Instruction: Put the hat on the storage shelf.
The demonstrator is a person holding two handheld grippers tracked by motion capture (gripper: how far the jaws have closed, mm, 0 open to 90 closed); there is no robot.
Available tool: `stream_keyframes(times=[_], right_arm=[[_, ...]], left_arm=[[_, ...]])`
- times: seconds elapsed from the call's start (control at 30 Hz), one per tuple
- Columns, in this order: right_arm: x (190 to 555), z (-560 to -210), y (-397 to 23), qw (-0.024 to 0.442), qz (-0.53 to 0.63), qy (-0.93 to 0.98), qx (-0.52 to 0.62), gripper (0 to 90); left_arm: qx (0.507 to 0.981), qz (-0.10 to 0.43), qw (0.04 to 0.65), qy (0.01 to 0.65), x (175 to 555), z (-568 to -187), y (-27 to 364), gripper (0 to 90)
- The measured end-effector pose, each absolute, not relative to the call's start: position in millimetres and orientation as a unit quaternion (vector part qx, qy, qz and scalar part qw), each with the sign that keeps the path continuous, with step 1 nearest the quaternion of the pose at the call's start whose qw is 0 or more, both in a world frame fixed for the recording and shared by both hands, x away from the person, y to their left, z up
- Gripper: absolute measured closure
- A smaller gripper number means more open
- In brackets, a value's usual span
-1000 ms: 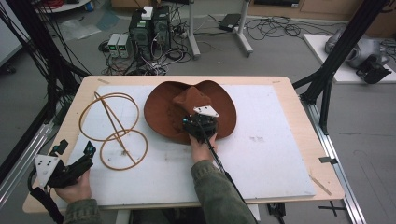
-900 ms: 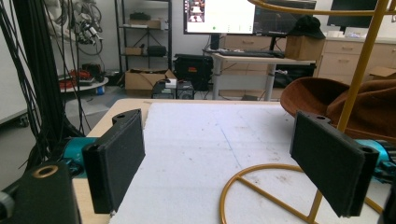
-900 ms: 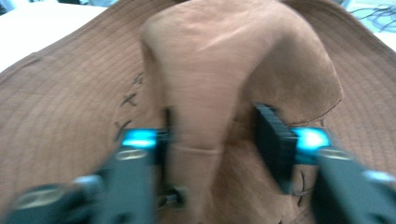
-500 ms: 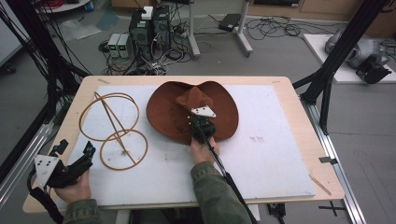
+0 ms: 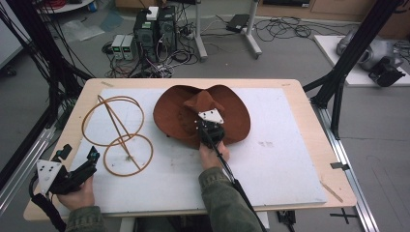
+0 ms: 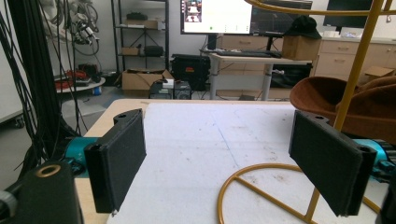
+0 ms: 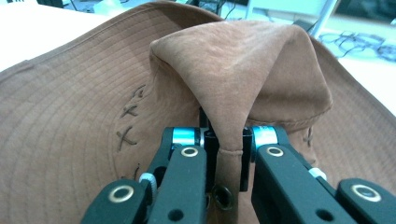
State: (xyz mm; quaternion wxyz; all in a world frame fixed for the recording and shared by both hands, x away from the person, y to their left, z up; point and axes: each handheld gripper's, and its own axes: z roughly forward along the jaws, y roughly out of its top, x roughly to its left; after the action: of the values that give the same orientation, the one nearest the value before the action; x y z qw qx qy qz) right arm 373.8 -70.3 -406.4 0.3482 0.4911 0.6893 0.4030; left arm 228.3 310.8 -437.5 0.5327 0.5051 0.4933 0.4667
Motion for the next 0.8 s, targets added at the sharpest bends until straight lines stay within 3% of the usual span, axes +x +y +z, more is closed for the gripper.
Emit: stream_keyframes(times=[0.47, 0.8], right_arm=[[368, -385, -84, 0.399, 0.422, 0.661, 0.476, 87.6], [361, -351, -88, 0.431, 0.445, 0.653, 0.436, 87.5]], left_arm=[[0.505, 0.466, 0.536, 0.491, 228, -437, 311, 19.3], [0.504, 0.467, 0.538, 0.487, 226, -435, 311, 19.3]])
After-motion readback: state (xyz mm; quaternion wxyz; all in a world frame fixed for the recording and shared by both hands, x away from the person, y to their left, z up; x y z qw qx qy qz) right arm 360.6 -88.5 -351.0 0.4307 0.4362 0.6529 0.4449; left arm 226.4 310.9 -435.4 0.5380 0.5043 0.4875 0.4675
